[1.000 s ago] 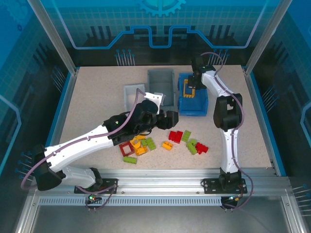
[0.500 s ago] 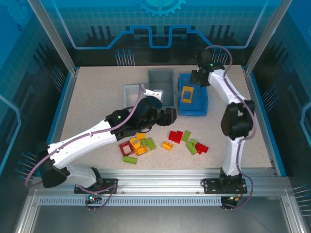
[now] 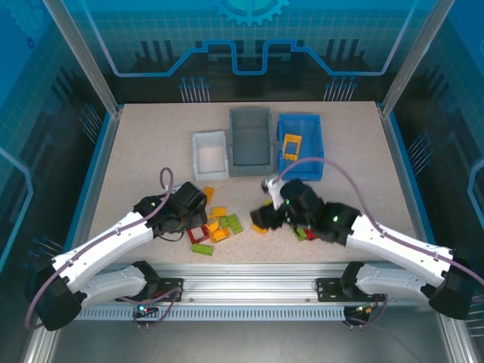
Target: Sort the legos into containers by color
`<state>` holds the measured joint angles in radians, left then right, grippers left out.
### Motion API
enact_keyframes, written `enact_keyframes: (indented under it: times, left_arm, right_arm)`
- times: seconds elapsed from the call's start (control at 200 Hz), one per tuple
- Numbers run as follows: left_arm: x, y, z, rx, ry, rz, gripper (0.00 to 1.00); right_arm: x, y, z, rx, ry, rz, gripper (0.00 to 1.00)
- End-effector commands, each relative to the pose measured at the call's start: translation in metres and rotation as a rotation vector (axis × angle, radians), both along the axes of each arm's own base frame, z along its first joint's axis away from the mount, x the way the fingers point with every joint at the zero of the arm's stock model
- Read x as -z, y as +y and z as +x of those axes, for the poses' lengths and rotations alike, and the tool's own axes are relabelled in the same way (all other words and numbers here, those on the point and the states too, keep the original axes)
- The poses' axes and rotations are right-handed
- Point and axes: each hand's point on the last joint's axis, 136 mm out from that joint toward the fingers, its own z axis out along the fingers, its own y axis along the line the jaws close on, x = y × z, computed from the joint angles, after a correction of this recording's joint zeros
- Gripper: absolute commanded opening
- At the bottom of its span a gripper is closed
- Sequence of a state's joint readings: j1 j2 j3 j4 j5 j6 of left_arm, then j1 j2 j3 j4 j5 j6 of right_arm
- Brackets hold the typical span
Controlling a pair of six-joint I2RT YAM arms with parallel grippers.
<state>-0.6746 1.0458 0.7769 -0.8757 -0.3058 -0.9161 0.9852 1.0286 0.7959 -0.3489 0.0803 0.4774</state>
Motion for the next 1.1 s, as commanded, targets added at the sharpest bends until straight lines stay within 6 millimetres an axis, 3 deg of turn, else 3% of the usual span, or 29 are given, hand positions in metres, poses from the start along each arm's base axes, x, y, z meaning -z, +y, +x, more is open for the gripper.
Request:
enact_keyframes:
  times: [0.0,0.165,0.43,0.66,0.93,1.095]
  left_arm:
    - [0.020,0.007,-0.008,-0.054,0.064,-0.030,0.63]
    - [0.045,0.003,-0.003,-0.069,0.103,-0.079,0.53]
    - [0.069,0.013,-0.010,-0.097,0.144,-0.029,0.41]
    - [0.083,0.017,-0.009,-0.103,0.143,-0.002,0.29]
    - [0.068,0.023,0.008,-0.092,0.053,0.045,0.09]
    - [0.025,0.024,0.027,-0.036,-0.024,0.100,0.05]
  right_arm:
    - [-0.003,0.014,-0.021,0.006,0.005,0.099,0.55]
    - [0.010,0.020,-0.040,-0.019,0.029,0.061,0.56]
    - [0.009,0.015,-0.036,0.019,0.012,0.043,0.56]
    - [0.014,0.022,-0.036,0.013,0.031,0.026,0.56]
    - [0.008,0.022,-0.032,0.029,0.018,0.027,0.55]
    - [-0.014,0.001,-0.012,0.157,-0.055,0.013,0.54]
